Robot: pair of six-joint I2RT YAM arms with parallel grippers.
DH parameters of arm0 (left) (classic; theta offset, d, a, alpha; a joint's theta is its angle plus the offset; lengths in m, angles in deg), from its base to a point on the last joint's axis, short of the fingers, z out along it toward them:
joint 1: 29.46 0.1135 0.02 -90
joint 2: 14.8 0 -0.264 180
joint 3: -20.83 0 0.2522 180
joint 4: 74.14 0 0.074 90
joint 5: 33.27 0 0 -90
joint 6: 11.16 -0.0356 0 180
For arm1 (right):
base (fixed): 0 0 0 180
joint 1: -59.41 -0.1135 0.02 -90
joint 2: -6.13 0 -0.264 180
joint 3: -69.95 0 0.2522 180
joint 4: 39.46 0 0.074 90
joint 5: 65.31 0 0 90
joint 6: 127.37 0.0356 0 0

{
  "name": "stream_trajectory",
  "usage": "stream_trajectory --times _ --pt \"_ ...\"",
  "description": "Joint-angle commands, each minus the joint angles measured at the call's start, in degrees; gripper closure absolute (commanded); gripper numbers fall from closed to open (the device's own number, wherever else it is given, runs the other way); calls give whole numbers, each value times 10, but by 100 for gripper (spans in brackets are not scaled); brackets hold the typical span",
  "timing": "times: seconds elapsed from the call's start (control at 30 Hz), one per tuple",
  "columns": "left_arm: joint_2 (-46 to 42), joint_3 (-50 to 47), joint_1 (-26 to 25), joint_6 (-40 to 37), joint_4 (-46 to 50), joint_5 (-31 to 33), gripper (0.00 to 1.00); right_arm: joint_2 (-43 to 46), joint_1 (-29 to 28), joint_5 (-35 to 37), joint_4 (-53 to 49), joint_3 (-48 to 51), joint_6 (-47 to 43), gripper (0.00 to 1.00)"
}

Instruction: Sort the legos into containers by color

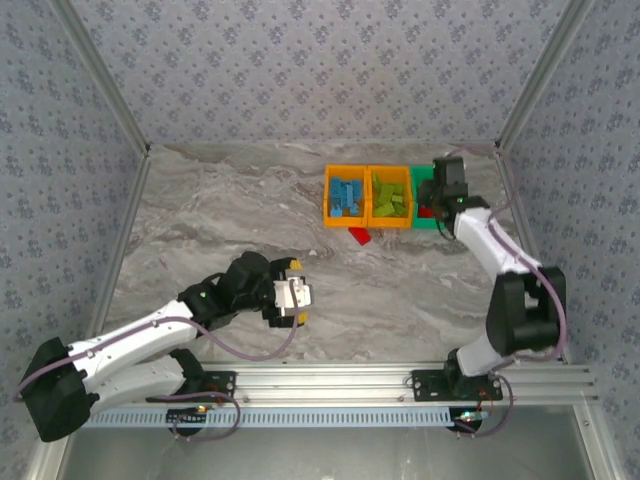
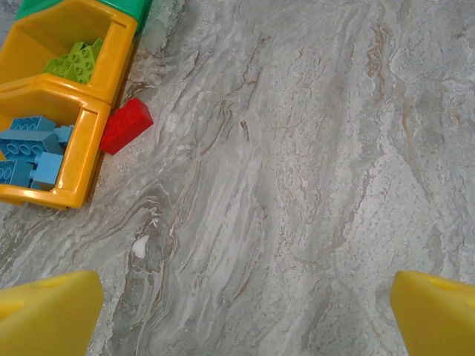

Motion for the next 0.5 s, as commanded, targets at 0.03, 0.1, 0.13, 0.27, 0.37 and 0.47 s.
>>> stream_trajectory --times 0.03,0.1,0.13,0.27,0.37,0.47 --pt "-2 5 -3 1 -2 9 1 -113 17 -39 -51 -113 -2 65" --pt "-3 6 -3 -1 -2 15 1 -137 17 -35 -70 -149 0 55" --pt "-3 6 -3 -2 -1 16 1 -138 17 -32 -75 -155 1 52" --pt "-2 7 -3 -2 -1 15 1 -100 18 -21 -85 -145 1 41" --pt "0 8 -3 0 0 10 1 -35 14 -33 -88 -97 3 40" --pt "2 10 -3 -1 2 5 1 66 -15 -61 -49 1 -7 38"
